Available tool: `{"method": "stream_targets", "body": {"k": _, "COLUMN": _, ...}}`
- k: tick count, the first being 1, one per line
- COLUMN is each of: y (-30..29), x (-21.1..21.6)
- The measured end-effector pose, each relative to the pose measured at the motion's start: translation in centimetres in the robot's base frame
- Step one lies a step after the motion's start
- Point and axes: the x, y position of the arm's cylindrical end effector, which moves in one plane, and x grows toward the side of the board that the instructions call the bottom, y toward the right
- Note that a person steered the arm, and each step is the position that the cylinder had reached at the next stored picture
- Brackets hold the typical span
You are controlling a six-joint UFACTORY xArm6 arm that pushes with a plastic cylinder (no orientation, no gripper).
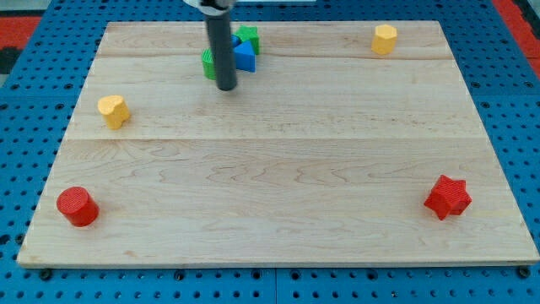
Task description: Place your arm to the right of the yellow hexagon
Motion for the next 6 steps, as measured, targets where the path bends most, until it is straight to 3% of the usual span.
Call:
{"method": "stream_targets", "body": {"k": 4, "y": 26.1, "x": 1.0}}
{"method": "stream_targets", "body": {"k": 5, "y": 31.0, "x": -1.4}}
{"method": "stream_targets", "body": {"k": 6, "y": 30.4, "x": -7.4}}
